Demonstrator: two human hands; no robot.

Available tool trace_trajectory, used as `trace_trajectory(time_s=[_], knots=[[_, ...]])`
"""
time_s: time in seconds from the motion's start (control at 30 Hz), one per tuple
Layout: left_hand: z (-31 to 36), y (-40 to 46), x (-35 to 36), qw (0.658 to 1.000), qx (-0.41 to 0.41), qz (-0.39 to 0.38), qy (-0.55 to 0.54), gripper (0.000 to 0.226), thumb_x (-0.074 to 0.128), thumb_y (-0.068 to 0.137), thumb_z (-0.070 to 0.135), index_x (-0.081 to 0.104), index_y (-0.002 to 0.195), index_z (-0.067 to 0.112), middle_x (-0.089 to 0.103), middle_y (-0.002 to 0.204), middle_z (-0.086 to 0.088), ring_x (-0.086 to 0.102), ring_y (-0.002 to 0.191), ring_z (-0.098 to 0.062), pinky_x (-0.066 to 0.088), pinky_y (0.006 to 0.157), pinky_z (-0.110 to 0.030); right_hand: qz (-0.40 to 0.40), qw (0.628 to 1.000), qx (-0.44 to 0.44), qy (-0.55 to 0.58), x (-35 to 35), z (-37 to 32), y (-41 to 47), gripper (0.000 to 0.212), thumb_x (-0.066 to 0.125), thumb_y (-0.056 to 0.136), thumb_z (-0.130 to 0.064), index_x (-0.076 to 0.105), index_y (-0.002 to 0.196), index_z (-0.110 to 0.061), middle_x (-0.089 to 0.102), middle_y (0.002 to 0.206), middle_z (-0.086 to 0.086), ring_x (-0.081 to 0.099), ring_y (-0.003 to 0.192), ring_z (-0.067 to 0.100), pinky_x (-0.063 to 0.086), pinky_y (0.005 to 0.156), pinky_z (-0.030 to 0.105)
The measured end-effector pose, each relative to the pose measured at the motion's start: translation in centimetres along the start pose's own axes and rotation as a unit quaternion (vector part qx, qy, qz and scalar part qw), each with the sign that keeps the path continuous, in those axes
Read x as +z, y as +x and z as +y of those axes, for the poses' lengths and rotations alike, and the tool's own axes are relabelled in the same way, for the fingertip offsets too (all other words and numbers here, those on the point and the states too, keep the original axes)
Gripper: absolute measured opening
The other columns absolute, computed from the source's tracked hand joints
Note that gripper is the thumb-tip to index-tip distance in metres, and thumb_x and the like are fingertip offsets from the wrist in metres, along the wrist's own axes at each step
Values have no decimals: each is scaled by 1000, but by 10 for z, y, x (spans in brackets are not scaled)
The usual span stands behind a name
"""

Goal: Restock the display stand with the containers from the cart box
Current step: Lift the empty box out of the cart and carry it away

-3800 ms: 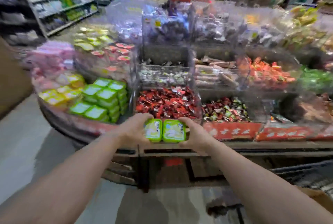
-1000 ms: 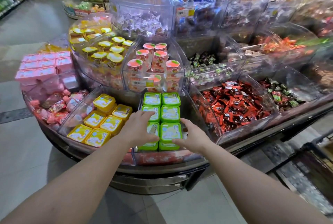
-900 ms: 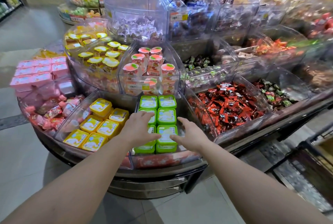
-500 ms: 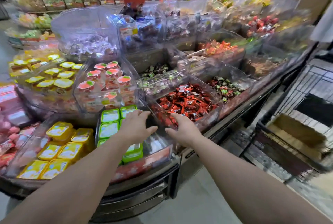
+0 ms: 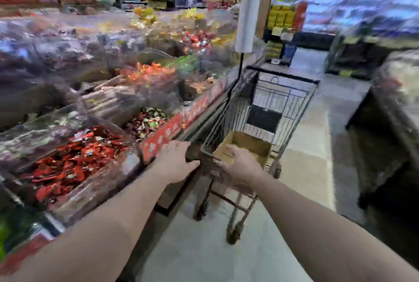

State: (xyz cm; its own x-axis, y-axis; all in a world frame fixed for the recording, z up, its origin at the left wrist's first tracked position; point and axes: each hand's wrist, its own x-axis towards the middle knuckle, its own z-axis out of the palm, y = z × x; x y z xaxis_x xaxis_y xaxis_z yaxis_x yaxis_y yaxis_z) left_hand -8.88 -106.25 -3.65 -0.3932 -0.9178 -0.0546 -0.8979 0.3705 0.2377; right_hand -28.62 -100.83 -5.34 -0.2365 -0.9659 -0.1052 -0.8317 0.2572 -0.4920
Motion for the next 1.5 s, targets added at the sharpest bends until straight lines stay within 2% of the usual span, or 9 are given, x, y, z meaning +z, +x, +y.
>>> trace_trajectory(time_s=[0.17, 0.37, 0.77, 0.87, 1.0, 1.1, 1.3, 1.37, 1.5], knots=[[82, 60, 23, 999, 36, -16, -26, 75, 51, 82, 65, 37, 142, 23, 43, 143, -9, 38, 131, -31, 36, 108, -44, 28, 998, 59, 6, -47, 89, 21, 66, 60, 89, -47, 32, 146, -30, 45, 143, 8, 50, 124, 28, 44, 102, 38], [125, 137, 55, 998, 21, -50, -44, 72, 54, 88, 55, 27, 147, 24, 30, 151, -6, 25, 138, -30, 26, 113, -45, 26, 997, 71, 20, -55, 152, 85, 67, 62, 88, -45, 32, 146, -31, 43, 147, 4, 47, 128, 23, 41, 106, 40], [124, 364, 121, 991, -27, -105, -76, 71, 52, 89, 56, 25, 148, 26, 30, 150, -6, 26, 138, -29, 28, 112, -44, -34, 995, 95, -12, -60, 219, 320, 67, 65, 87, -41, 34, 145, -28, 50, 139, 5, 55, 117, 23, 47, 102, 40], [116, 398, 134, 989, -55, -114, -78, 72, 52, 88, 56, 26, 148, 26, 31, 150, -6, 28, 137, -30, 30, 110, -44, -72, 994, 86, -15, -52, 226, 369, 67, 66, 87, -39, 34, 145, -28, 50, 137, 7, 60, 108, 21, 51, 97, 39], [107, 429, 159, 981, -113, -123, -94, 74, 53, 87, 56, 25, 148, 25, 31, 151, -7, 29, 137, -31, 31, 112, -44, -104, 992, 57, -46, -38, 240, 429, 67, 64, 88, -37, 33, 147, -28, 43, 146, 5, 55, 119, 22, 47, 100, 37], [104, 444, 183, 972, -169, -123, -103, 75, 54, 88, 55, 23, 149, 25, 30, 151, -8, 28, 137, -30, 29, 113, -42, -142, 988, 28, -61, -22, 255, 473, 67, 61, 91, -36, 29, 148, -28, 41, 147, 6, 59, 110, 21, 48, 93, 34], [125, 454, 243, 920, -338, -113, -162, 74, 56, 88, 52, 22, 149, 28, 31, 150, -4, 28, 137, -27, 30, 113, -40, -234, 967, -36, -91, 9, 305, 552, 69, 60, 91, -39, 25, 150, -27, 40, 146, 9, 49, 125, 25, 42, 106, 38], [140, 451, 262, 891, -404, -105, -180, 74, 57, 87, 51, 22, 148, 29, 33, 148, -3, 30, 135, -27, 30, 112, -39, -258, 960, -52, -98, 18, 323, 576, 70, 60, 91, -41, 25, 149, -28, 40, 146, 9, 47, 128, 27, 43, 106, 42], [161, 445, 301, 823, -519, -93, -212, 78, 58, 86, 53, 20, 149, 30, 30, 150, -6, 27, 137, -28, 28, 114, -40, -299, 945, -78, -105, 31, 356, 613, 70, 63, 90, -35, 27, 149, -24, 43, 144, 10, 45, 129, 28, 40, 105, 39]])
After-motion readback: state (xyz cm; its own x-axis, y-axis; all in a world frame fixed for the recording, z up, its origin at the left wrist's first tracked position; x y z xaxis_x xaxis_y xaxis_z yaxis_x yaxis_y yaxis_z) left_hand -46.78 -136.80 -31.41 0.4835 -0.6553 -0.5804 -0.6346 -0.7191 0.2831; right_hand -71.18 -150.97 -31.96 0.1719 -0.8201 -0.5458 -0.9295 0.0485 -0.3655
